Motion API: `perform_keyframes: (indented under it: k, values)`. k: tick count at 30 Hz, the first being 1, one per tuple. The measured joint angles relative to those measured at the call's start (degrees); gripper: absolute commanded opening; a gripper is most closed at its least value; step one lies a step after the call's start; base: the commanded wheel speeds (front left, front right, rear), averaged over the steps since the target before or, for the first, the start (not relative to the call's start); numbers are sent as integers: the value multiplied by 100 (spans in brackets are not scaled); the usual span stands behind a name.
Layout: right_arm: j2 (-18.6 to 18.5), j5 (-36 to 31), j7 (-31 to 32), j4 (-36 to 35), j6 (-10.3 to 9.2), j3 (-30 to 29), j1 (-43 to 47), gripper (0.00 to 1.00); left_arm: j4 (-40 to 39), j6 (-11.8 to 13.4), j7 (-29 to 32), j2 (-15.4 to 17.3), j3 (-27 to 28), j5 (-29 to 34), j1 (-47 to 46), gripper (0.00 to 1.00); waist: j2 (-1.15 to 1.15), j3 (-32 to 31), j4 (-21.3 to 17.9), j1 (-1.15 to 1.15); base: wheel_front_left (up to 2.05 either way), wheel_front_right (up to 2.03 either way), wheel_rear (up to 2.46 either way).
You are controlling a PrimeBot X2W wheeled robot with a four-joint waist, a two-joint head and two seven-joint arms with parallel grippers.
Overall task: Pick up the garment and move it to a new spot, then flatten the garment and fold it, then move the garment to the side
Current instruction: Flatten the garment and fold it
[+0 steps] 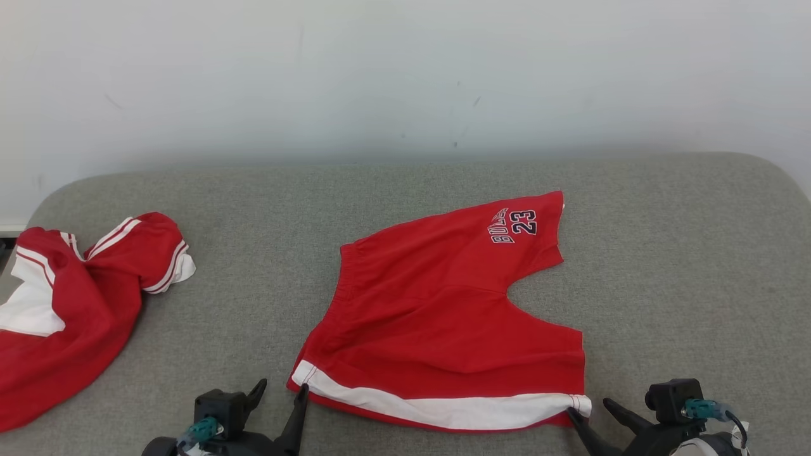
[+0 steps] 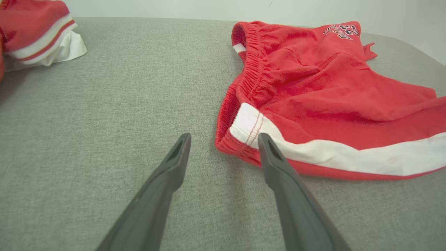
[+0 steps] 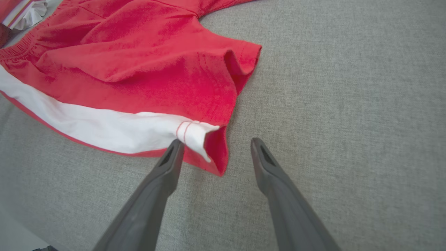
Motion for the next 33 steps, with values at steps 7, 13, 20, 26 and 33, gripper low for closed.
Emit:
perform_keyframes:
  k: [7, 13, 20, 26, 33]
  values:
    - [-56, 49, -11, -474, -38, -56, 180, 100, -561, 121, -33, 123, 62, 2, 185, 100, 0, -22, -27, 0, 0, 0, 0]
    - [-75, 51, 16, -703, -110, -62, 339, 100, -769, 116, -20, 108, 56, -13, 254, 100, 0, 67, -33, 1, 0, 0, 0]
    - [-153, 31, 168, -837, -253, -54, 316, 100, -698, 57, 265, 166, -113, 52, 99, 100, 0, 134, -57, 1, 0, 0, 0]
    - [-132, -52, 332, -921, -280, 46, 113, 100, -608, 36, 470, 294, -141, 94, -25, 100, 0, 177, -146, 1, 0, 0, 0]
    - [-110, -66, 476, -868, -311, 110, 75, 100, -482, -92, 705, 254, -240, 93, -155, 100, 0, 266, -167, 1, 0, 0, 0]
